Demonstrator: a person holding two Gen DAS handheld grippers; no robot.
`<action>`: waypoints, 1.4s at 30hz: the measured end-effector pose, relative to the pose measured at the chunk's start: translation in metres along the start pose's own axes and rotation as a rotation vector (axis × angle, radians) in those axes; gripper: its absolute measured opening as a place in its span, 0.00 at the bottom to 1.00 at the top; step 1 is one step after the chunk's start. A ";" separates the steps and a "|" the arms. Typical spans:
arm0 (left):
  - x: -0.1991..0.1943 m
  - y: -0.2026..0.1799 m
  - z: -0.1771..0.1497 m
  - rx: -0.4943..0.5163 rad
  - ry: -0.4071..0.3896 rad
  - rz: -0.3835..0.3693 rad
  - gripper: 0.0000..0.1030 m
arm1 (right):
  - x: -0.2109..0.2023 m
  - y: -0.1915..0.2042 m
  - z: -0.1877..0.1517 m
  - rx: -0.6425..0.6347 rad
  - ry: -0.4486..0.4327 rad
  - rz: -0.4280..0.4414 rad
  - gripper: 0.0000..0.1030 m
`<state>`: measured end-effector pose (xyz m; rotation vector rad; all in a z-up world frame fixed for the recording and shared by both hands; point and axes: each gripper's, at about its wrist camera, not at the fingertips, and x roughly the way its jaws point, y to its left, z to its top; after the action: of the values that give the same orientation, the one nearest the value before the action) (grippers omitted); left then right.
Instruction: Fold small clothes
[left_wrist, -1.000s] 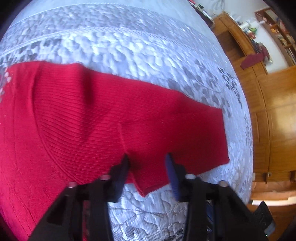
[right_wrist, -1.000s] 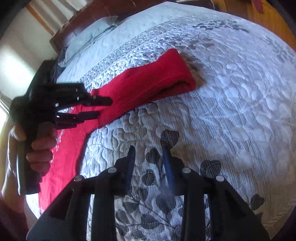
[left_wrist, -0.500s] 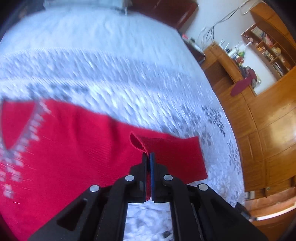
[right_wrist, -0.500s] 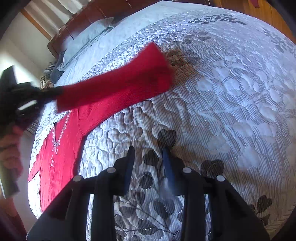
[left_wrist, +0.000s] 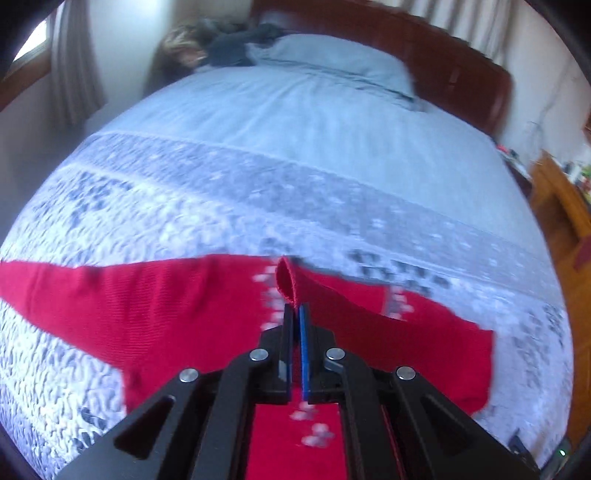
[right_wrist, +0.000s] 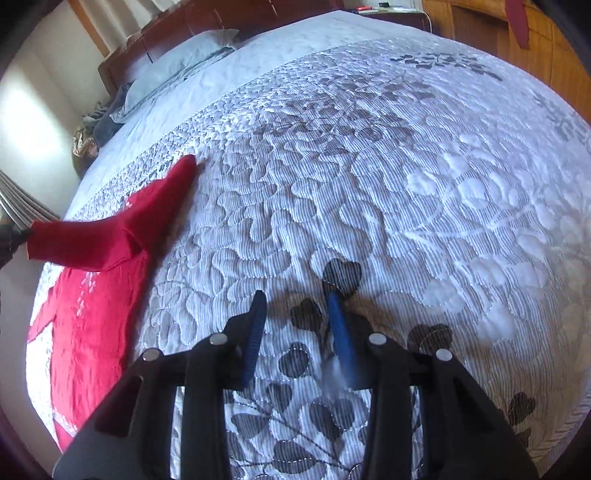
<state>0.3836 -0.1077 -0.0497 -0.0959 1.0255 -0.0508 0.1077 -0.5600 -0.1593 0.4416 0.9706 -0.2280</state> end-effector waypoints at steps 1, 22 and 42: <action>0.011 0.014 -0.002 -0.018 0.020 0.020 0.03 | 0.000 0.002 0.001 -0.010 0.000 -0.012 0.35; 0.058 0.011 -0.048 0.044 0.233 -0.103 0.37 | 0.098 0.139 0.104 0.031 0.424 0.173 0.57; 0.084 0.025 -0.068 0.051 0.287 -0.099 0.60 | 0.077 0.157 0.082 -0.157 0.366 -0.080 0.46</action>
<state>0.3691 -0.0935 -0.1586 -0.0944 1.3053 -0.1845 0.2706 -0.4572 -0.1435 0.3049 1.3560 -0.1435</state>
